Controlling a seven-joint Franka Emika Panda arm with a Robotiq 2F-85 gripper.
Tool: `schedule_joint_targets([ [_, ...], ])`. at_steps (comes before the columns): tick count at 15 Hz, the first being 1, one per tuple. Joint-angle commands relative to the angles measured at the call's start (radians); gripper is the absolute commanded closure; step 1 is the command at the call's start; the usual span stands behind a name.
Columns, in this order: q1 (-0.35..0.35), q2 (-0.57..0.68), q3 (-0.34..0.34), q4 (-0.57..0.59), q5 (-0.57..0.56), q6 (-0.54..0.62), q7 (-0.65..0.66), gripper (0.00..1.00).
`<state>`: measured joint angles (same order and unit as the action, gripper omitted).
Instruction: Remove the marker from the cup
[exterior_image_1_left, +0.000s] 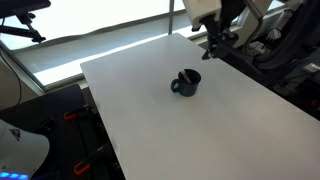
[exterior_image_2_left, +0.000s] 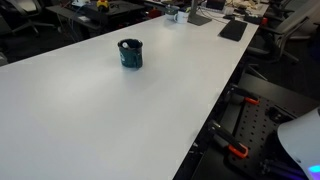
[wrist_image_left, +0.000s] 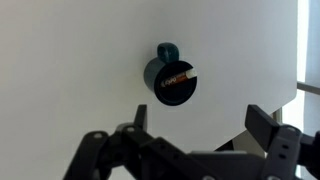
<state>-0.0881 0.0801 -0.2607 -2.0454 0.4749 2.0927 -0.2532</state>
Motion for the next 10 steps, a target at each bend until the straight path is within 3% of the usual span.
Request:
schedule_joint_targets([
  [1, -0.07, 0.203, 0.06, 0.256, 0.074, -0.179, -0.001, 0.0],
  [4, -0.106, 0.361, 0.122, 0.435, 0.093, -0.264, 0.057, 0.0],
  [10, -0.114, 0.64, 0.201, 0.744, 0.01, -0.321, 0.229, 0.0],
])
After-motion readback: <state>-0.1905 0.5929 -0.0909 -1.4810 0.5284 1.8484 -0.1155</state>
